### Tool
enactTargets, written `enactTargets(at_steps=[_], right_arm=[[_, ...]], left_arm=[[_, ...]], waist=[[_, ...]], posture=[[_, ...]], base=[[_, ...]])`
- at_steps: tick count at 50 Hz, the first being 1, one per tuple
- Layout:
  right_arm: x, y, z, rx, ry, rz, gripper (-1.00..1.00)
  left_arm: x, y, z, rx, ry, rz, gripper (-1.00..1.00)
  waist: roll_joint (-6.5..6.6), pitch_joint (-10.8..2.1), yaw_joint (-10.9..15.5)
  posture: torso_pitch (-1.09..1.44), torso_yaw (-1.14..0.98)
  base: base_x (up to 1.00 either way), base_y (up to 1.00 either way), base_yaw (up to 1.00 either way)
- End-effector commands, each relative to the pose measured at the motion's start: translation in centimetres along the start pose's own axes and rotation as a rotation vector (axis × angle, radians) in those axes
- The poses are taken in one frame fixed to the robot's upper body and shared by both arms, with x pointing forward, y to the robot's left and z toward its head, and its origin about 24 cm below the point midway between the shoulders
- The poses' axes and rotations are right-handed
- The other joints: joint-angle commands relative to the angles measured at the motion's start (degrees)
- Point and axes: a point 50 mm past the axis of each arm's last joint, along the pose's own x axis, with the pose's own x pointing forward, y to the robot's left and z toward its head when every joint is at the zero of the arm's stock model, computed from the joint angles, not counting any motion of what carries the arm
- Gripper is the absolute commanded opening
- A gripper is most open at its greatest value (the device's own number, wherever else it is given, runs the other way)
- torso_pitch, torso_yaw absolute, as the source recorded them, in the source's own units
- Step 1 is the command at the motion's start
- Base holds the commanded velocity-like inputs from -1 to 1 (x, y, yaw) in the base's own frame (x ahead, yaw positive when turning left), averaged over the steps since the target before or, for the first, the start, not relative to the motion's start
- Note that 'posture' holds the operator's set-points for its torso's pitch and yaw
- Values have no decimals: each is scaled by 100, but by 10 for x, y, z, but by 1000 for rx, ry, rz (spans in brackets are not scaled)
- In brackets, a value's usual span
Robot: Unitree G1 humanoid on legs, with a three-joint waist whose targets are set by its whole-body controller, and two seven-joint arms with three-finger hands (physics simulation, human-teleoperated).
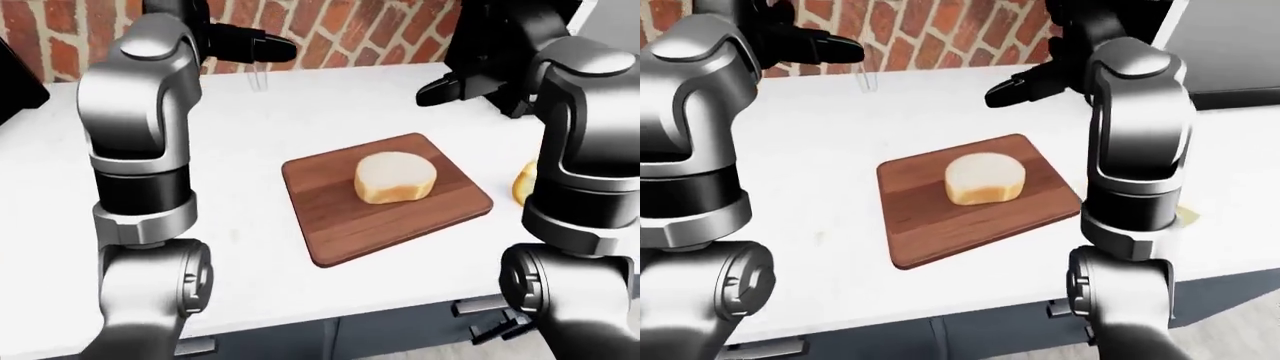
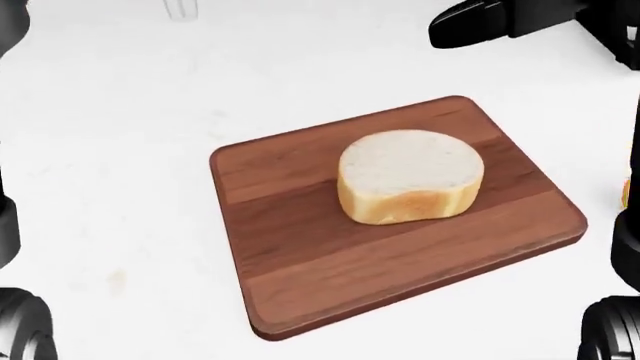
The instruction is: Pick up the wedge of cheese and place it on the slice of bread to prepare a simple cheese on bread dish.
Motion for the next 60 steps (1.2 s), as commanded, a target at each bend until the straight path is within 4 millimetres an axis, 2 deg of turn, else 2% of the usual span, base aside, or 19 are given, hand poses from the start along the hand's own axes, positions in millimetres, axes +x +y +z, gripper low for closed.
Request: enactTargets(at_steps=[1,3,8,13,19,21,25,29,33,35,39,48,53,54,57,60], right_arm=[[-10,-5,21,-24,-93,-13,100],[-13,-8,24,-54,-111,-19,100],[-17,-22,31,-135,-211,-64,100],[-24,-23,32,-194,-150,-8,100],[-18,-35,38,-350,-148,-19,100],[-15,-40,43,-410,-198,-18,100],[-10,-52,42,-545,-137,-36,100],[-13,-60,47,-562,-104,-15,100],[-13,-66,49,-691,-83,22,100],[-9,-65,44,-832,-73,58,100],[-4,-64,33,-974,-55,117,100],[7,-58,18,-1179,-35,228,100],[5,-63,17,-1186,-1,240,100],[-8,-86,23,-1201,36,157,100],[-17,-96,29,-1194,83,134,100],[-25,-105,26,-1220,153,137,100]], left_arm=[[-7,4,27,-5,-108,17,100],[-8,4,29,-3,-112,16,100],[-7,4,29,1,-113,17,100],[-8,4,31,6,-118,18,100],[-7,5,30,13,-119,19,100],[-7,5,30,13,-119,19,100],[-7,5,29,15,-119,19,100],[-7,5,29,17,-119,18,100],[-6,5,29,19,-119,17,100],[-6,4,29,21,-119,16,100],[-6,4,29,23,-120,15,100],[-5,3,26,24,-118,12,100],[-6,1,24,23,-116,8,100],[-6,0,24,24,-116,5,100],[-7,-2,24,26,-117,2,100],[-7,-3,23,26,-116,0,100]], waist=[[-13,-267,-10],[-47,-335,-5],[-114,-322,22],[-158,-331,47],[-150,-292,25],[-143,-288,20],[-130,-276,2],[-120,-264,-19],[-111,-248,-34],[-107,-238,-47],[-114,-251,-73],[-98,-284,-81],[-110,-308,-74],[-115,-311,-71],[-138,-320,-35],[-159,-300,-23]], posture=[[0,0],[0,0],[0,0],[0,0],[0,0],[0,0],[0,0],[0,0],[0,0],[0,0],[0,0],[0,0],[0,0],[0,0],[0,0],[0,0]], base=[[0,0,0],[0,0,0],[0,0,0],[0,0,0],[0,0,0],[0,0,0],[0,0,0],[0,0,0],[0,0,0],[0,0,0],[0,0,0],[0,0,0],[0,0,0],[0,0,0],[0,0,0],[0,0,0]])
